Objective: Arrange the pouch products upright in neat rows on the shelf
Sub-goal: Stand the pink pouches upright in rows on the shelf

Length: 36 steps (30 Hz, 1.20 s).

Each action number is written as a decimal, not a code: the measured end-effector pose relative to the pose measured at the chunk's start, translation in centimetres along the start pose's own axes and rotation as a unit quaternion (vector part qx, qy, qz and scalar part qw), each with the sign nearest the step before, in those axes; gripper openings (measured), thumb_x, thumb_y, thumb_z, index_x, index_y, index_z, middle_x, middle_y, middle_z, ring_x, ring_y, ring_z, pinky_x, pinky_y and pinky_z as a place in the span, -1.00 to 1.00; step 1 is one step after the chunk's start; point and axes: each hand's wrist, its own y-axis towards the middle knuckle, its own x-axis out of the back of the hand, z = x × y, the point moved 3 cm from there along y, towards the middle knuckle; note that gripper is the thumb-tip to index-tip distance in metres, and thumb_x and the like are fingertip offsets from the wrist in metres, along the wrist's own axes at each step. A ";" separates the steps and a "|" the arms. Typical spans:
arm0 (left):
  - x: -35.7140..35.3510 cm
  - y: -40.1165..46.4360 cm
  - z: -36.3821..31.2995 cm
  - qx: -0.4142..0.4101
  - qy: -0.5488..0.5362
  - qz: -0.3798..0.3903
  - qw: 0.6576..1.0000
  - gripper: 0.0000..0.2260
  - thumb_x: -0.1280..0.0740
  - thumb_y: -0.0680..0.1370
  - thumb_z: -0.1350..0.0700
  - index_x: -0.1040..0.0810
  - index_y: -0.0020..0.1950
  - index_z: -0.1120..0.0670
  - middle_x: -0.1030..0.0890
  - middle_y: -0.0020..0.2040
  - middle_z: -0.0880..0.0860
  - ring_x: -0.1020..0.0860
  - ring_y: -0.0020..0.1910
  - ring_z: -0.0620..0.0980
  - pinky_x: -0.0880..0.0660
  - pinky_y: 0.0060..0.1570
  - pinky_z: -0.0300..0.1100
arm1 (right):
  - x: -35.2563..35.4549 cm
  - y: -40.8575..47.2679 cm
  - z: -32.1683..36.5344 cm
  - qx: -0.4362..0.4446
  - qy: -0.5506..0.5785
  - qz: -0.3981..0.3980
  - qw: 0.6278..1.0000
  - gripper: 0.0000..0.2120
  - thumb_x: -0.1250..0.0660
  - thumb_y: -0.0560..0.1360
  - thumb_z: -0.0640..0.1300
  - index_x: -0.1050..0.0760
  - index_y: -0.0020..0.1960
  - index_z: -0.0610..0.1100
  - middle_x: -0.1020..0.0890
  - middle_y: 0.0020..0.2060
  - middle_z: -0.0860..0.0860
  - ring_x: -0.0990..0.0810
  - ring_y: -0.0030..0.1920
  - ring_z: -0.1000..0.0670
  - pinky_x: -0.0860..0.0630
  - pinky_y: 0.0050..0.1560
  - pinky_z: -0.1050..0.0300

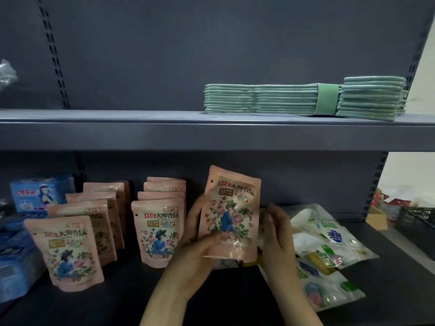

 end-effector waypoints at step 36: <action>15.1 -3.0 -4.9 0.013 0.591 -0.274 0.759 -0.81 -0.14 0.58 0.21 -0.54 0.02 0.18 -0.59 -0.04 0.10 -0.52 -0.08 0.03 -0.37 -0.16 -0.19 | -13.5 -6.0 -2.1 0.050 -0.372 0.178 0.910 -0.82 -0.19 0.58 -0.18 -0.53 -0.05 -0.24 -0.53 -0.25 0.02 -0.46 -0.30 0.13 -0.34 -0.38 0.41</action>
